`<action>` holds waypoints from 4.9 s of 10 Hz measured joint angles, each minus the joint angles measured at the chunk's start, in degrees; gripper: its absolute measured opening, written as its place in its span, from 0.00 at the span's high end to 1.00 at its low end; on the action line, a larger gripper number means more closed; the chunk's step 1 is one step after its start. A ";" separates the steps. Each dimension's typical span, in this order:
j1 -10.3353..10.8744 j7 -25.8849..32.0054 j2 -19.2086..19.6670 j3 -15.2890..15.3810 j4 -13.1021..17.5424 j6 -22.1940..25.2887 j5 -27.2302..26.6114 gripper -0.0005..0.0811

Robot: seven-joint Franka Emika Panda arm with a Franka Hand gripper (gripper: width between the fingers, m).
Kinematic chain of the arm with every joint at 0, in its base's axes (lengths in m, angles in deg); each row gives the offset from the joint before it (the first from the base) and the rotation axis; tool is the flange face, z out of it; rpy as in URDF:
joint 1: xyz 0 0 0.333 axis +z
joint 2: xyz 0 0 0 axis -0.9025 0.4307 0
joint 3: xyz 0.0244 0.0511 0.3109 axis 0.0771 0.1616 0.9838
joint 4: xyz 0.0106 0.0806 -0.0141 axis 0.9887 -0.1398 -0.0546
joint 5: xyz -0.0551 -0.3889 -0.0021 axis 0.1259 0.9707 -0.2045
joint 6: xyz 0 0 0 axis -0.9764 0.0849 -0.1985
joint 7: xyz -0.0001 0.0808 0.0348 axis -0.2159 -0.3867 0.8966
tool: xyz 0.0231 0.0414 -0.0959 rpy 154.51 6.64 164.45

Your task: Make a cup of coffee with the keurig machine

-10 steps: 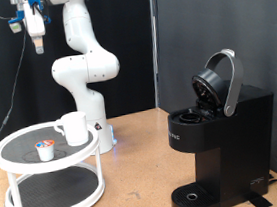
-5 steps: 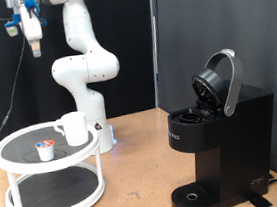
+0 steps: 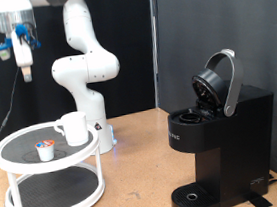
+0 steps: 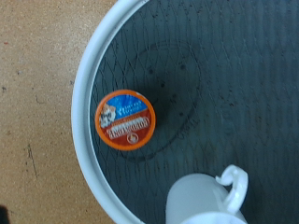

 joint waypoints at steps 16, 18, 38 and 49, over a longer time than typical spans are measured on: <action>-0.22 -6.18 13.74 -0.09 -12.66 -29.47 3.60 0.09; -0.22 -6.23 14.93 -0.09 -13.32 -31.23 3.73 0.09; -0.16 -6.72 16.48 0.81 -15.59 -32.80 2.92 0.52; 4.27 5.23 9.96 -1.51 -6.43 -19.13 -17.94 0.52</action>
